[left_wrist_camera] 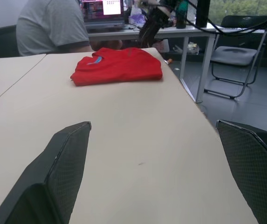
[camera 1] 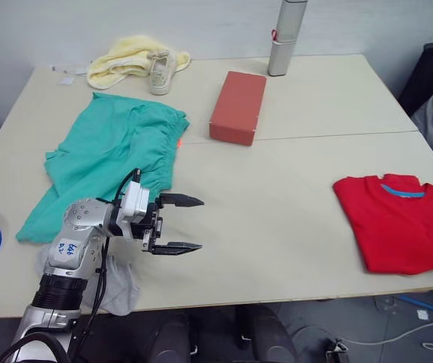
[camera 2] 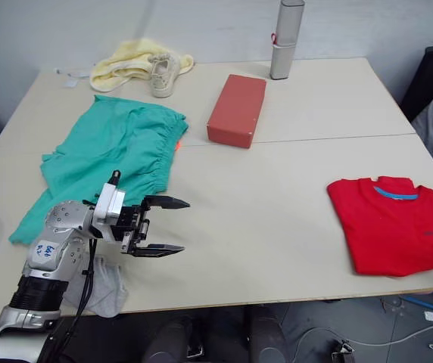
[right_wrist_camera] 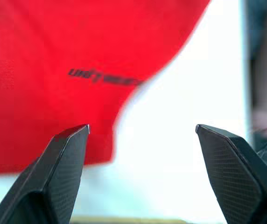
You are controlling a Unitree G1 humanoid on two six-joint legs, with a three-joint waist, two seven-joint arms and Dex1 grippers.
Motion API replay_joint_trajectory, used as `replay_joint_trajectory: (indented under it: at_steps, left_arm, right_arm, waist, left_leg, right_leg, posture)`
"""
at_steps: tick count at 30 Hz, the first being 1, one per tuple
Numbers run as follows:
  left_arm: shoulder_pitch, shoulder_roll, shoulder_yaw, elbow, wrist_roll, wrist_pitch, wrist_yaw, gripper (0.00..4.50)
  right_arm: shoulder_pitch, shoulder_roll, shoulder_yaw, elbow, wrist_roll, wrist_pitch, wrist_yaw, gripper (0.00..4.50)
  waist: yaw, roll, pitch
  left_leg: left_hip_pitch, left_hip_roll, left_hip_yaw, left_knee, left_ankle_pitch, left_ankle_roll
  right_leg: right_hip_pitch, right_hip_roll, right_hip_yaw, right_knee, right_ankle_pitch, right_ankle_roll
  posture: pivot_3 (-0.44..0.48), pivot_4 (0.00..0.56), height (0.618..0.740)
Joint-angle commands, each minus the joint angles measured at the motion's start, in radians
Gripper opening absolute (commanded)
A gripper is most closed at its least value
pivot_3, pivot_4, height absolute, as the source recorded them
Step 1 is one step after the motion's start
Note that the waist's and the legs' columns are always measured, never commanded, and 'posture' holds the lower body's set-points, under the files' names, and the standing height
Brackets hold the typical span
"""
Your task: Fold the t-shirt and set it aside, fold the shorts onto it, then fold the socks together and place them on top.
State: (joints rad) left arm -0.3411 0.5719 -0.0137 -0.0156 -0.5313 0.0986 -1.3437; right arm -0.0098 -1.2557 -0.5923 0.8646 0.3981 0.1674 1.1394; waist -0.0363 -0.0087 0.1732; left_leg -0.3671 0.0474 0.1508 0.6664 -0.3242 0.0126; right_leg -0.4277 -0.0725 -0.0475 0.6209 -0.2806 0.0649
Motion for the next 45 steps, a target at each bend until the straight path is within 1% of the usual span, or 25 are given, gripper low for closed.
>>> replay_joint_trajectory:
  at_steps: [1, 2, 4, 5, 7, 10, 11, 13, 15, 18, 20, 22, 25, 29, 31, 32, 34, 37, 40, 42, 43, 45]
  left_arm:
    - [0.017, 0.031, 0.062, 0.017, -0.017, 0.005, 0.013, 4.5]
    - [0.023, 0.042, 0.08, 0.023, -0.015, 0.003, 0.021, 4.5]
    - [0.039, 0.066, 0.122, 0.026, -0.016, 0.001, 0.041, 4.5]
    - [0.05, 0.08, 0.145, 0.028, -0.013, -0.004, 0.053, 4.5]
    - [0.068, 0.096, 0.174, 0.03, -0.006, -0.016, 0.067, 4.5]
    - [0.146, 0.126, 0.298, 0.018, 0.009, -0.053, 0.151, 4.5]
    - [0.181, 0.135, 0.337, 0.011, 0.015, -0.07, 0.17, 4.5]
    - [0.248, 0.146, 0.4, 0.0, 0.019, -0.086, 0.197, 4.5]
    - [0.33, 0.147, 0.483, 0.0, 0.02, -0.105, 0.236, 4.5]
    - [0.448, 0.132, 0.611, 0.016, 0.023, -0.138, 0.306, 4.5]
    - [0.528, 0.12, 0.689, 0.038, 0.019, -0.159, 0.33, 4.5]
    - [0.606, 0.11, 0.755, 0.048, 0.013, -0.178, 0.341, 4.5]
    - [0.691, 0.095, 0.83, 0.06, -0.001, -0.177, 0.364, 4.5]
    - [0.775, 0.094, 0.897, 0.129, 0.0, -0.165, 0.38, 4.5]
    - [0.799, 0.099, 0.906, 0.14, -0.005, -0.154, 0.371, 4.5]
    - [0.802, 0.104, 0.904, 0.137, -0.01, -0.146, 0.366, 4.5]
    - [0.791, 0.116, 0.892, 0.114, -0.02, -0.133, 0.36, 4.5]
    - [0.76, 0.147, 0.854, 0.077, -0.022, -0.114, 0.338, 4.5]
    - [0.718, 0.242, 0.743, 0.042, 0.083, -0.061, 0.353, 4.5]
    - [0.662, 0.281, 0.687, -0.002, 0.057, 0.031, 0.369, 4.5]
    - [0.609, 0.31, 0.637, -0.013, 0.073, 0.073, 0.388, 4.5]
    - [0.448, 0.359, 0.487, -0.016, 0.133, 0.177, 0.436, 4.5]
  right_arm:
    - [0.019, 0.05, -0.181, -0.162, 0.117, -0.11, 0.098, 3.77]
    - [0.038, 0.072, -0.192, -0.233, 0.132, -0.104, 0.121, 3.77]
    - [0.082, 0.119, -0.188, -0.422, 0.212, 0.027, 0.163, 4.14]
    - [0.09, 0.148, -0.164, -0.499, 0.21, -0.014, 0.184, 4.34]
    - [0.097, 0.191, -0.138, -0.595, 0.204, -0.056, 0.193, 4.43]
    - [0.062, 0.379, -0.001, -0.806, 0.203, -0.198, 0.188, 4.43]
    - [0.056, 0.435, 0.033, -0.857, 0.215, -0.216, 0.185, 4.43]
    - [0.049, 0.542, 0.075, -0.93, 0.238, -0.264, 0.165, 4.43]
    - [0.072, 0.636, 0.152, -0.997, 0.237, -0.323, 0.188, 4.43]
    - [0.068, 0.726, 0.26, -1.022, 0.212, -0.376, 0.204, 4.43]
    - [0.046, 0.75, 0.296, -1.011, 0.215, -0.353, 0.174, 4.43]
    - [0.043, 0.746, 0.331, -1.007, 0.219, -0.353, 0.204, 4.43]
    - [0.051, 0.746, 0.363, -0.99, 0.209, -0.383, 0.243, 4.43]
    - [0.056, 0.776, 0.369, -0.941, 0.19, -0.421, 0.209, 4.43]
    - [0.063, 0.792, 0.364, -0.911, 0.173, -0.462, 0.189, 4.43]
    - [0.07, 0.797, 0.356, -0.895, 0.129, -0.495, 0.148, 4.43]
    - [0.088, 0.805, 0.341, -0.882, 0.078, -0.517, 0.069, 4.43]
    - [0.125, 0.812, 0.342, -0.903, 0.053, -0.548, 0.01, 4.43]
    - [0.206, 0.814, 0.341, -0.986, 0.082, -0.573, -0.005, 4.43]
    - [0.247, 0.803, 0.34, -1.041, 0.116, -0.562, -0.004, 4.43]
    - [0.271, 0.794, 0.333, -1.072, 0.134, -0.556, -0.002, 4.43]
    - [0.323, 0.784, 0.307, -1.135, 0.163, -0.557, -0.012, 4.43]
  waist:
    - [-0.007, 0.0, 0.0]
    - [-0.009, 0.0, 0.0]
    - [-0.01, -0.001, 0.0]
    - [-0.01, -0.001, 0.001]
    - [-0.003, -0.001, 0.0]
    - [0.003, -0.003, 0.001]
    - [0.005, -0.003, 0.001]
    - [0.007, -0.003, 0.001]
    - [0.008, -0.002, 0.002]
    - [0.008, -0.003, 0.001]
    - [0.009, -0.003, 0.002]
    - [0.009, -0.003, 0.001]
    - [0.01, -0.004, 0.001]
    - [0.008, -0.004, 0.001]
    - [0.007, -0.004, 0.001]
    - [0.007, -0.004, 0.001]
    - [0.009, -0.005, 0.001]
    - [0.01, -0.005, 0.0]
    - [0.011, -0.005, 0.0]
    - [0.01, -0.003, 0.0]
    - [0.008, -0.003, 0.0]
    - [0.01, -0.003, 0.001]
  left_leg:
    - [0.001, 0.001, 0.0, 0.0, 0.0, -0.001]
    - [0.001, 0.002, 0.0, 0.0, 0.0, -0.002]
    - [0.001, 0.003, -0.001, -0.001, 0.0, -0.003]
    - [0.002, 0.004, -0.002, -0.001, 0.0, -0.004]
    - [0.001, 0.004, -0.003, -0.001, 0.0, -0.005]
    - [0.001, 0.004, -0.003, -0.002, 0.0, -0.004]
    - [0.001, 0.004, -0.003, -0.002, 0.0, -0.005]
    - [0.001, 0.004, -0.003, -0.002, 0.0, -0.005]
    - [0.001, 0.004, -0.003, -0.002, 0.0, -0.005]
    - [0.001, 0.003, -0.004, -0.003, -0.001, -0.004]
    - [0.001, 0.002, -0.004, -0.002, -0.001, -0.002]
    - [0.002, 0.0, -0.004, -0.002, -0.004, 0.0]
    - [0.002, 0.0, -0.006, -0.003, -0.007, 0.001]
    - [0.001, 0.001, -0.008, -0.003, -0.008, -0.001]
    - [0.002, 0.001, -0.008, -0.003, -0.008, -0.001]
    - [0.002, 0.001, -0.008, -0.003, -0.008, -0.001]
    - [0.001, 0.001, -0.008, -0.003, -0.008, -0.001]
    - [0.001, 0.001, -0.008, -0.003, -0.008, -0.002]
    - [0.001, 0.001, -0.009, -0.004, -0.008, -0.002]
    - [0.001, 0.001, -0.009, -0.004, -0.008, -0.003]
    - [0.001, 0.001, -0.009, -0.004, -0.008, -0.003]
    - [0.001, 0.001, -0.009, -0.004, -0.007, -0.003]
  right_leg:
    - [0.0, 0.001, 0.001, 0.0, 0.0, 0.0]
    - [0.0, 0.002, 0.001, 0.0, 0.0, 0.0]
    - [0.0, 0.003, 0.0, 0.001, -0.001, -0.001]
    - [0.0, 0.003, 0.0, 0.001, -0.001, -0.002]
    - [0.0, 0.004, -0.001, 0.002, -0.001, -0.002]
    - [0.0, 0.002, -0.001, 0.002, -0.001, -0.002]
    - [0.0, 0.003, -0.002, 0.002, -0.001, -0.003]
    - [-0.001, 0.002, -0.002, 0.002, -0.001, -0.003]
    - [-0.001, 0.0, -0.002, 0.003, -0.002, -0.004]
    - [-0.001, -0.002, -0.004, 0.004, -0.003, -0.005]
    - [-0.001, -0.005, -0.004, 0.004, -0.003, -0.005]
    - [-0.001, -0.008, -0.004, 0.004, -0.003, -0.005]
    - [-0.001, -0.009, -0.005, 0.004, -0.003, -0.007]
    - [-0.001, -0.009, -0.008, 0.004, -0.004, -0.009]
    - [-0.001, -0.008, -0.008, 0.004, -0.005, -0.009]
    - [-0.001, -0.008, -0.008, 0.004, -0.005, -0.01]
    - [-0.001, -0.009, -0.008, 0.004, -0.005, -0.01]
    - [-0.001, -0.009, -0.009, 0.004, -0.006, -0.011]
    - [-0.001, -0.009, -0.01, 0.005, -0.006, -0.011]
    - [-0.001, -0.009, -0.01, 0.005, -0.006, -0.011]
    - [-0.001, -0.009, -0.01, 0.006, -0.006, -0.011]
    - [-0.001, -0.009, -0.01, 0.006, -0.006, -0.011]
  posture:
    - [0.0, 0.15, 0.74]
    - [0.0, 0.15, 0.74]
    - [0.0, 0.15, 0.74]
    - [0.0, 0.15, 0.74]
    - [0.0, 0.15, 0.74]
    - [0.0, 0.15, 0.74]
    - [0.0, 0.15, 0.74]
    - [0.0, 0.15, 0.74]
    - [0.0, 0.15, 0.74]
    - [0.0, 0.15, 0.74]
    - [0.0, 0.15, 0.74]
    - [0.0, 0.15, 0.74]
    - [0.0, 0.15, 0.74]
    - [0.0, 0.15, 0.74]
    - [0.0, 0.15, 0.74]
    - [0.0, 0.15, 0.74]
    - [0.0, 0.15, 0.74]
    - [0.0, 0.15, 0.74]
    - [0.0, 0.15, 0.74]
    - [0.0, 0.15, 0.74]
    - [0.0, 0.15, 0.74]
    - [0.0, 0.15, 0.74]
